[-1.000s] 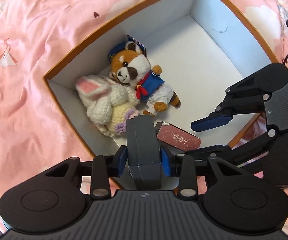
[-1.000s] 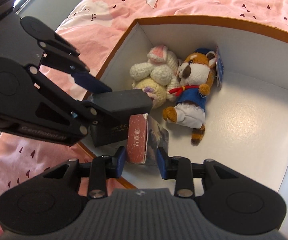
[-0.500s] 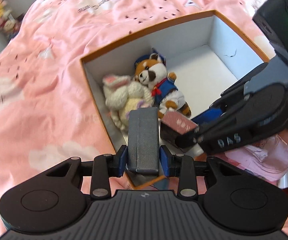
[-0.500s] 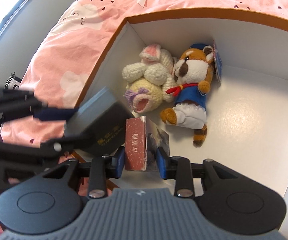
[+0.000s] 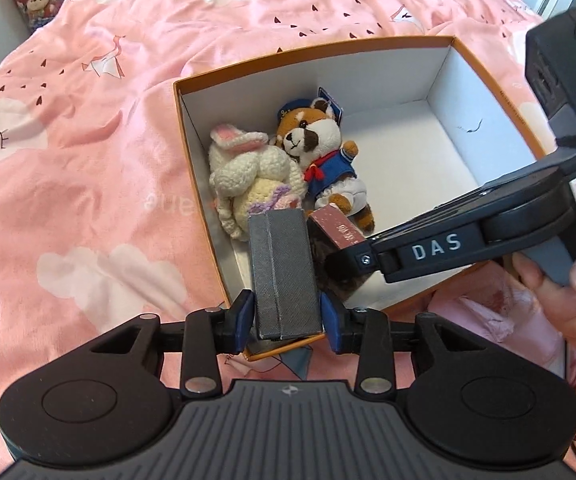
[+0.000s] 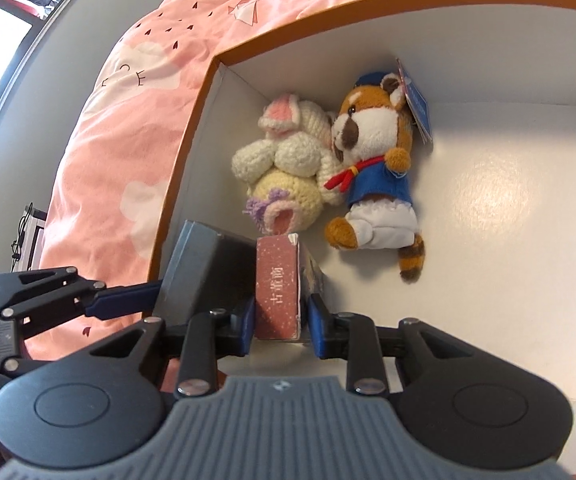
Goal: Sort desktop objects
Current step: 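Open both grippers and withdraw them from the orange box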
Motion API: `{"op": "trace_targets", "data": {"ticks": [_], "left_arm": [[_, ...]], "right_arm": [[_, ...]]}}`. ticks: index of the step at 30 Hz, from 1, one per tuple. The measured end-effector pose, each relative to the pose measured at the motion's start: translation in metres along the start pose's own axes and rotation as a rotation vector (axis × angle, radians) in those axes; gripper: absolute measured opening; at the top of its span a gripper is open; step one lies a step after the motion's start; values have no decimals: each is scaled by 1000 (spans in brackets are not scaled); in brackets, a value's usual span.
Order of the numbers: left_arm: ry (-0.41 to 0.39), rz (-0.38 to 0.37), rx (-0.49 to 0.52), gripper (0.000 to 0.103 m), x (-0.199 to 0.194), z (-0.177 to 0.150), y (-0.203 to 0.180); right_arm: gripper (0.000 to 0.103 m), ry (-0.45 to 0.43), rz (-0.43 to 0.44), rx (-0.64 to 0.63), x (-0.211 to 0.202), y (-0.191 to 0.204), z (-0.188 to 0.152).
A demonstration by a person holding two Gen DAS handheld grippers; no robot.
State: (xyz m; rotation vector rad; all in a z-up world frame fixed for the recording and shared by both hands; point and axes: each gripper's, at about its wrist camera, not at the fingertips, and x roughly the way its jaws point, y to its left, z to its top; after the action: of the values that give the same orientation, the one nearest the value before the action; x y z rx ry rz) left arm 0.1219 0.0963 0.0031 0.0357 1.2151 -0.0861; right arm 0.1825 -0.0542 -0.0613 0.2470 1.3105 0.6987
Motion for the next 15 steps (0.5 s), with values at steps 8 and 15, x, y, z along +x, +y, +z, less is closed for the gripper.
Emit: {"op": "trace_targets", "data": {"ticks": [8, 15], "left_arm": [[-64, -38, 7, 53, -23, -3, 6], [-111, -12, -38, 53, -39, -10, 21]], "right_arm": [[29, 3, -16, -13, 1, 4, 1], [29, -3, -47, -37, 4, 15, 1]]}}
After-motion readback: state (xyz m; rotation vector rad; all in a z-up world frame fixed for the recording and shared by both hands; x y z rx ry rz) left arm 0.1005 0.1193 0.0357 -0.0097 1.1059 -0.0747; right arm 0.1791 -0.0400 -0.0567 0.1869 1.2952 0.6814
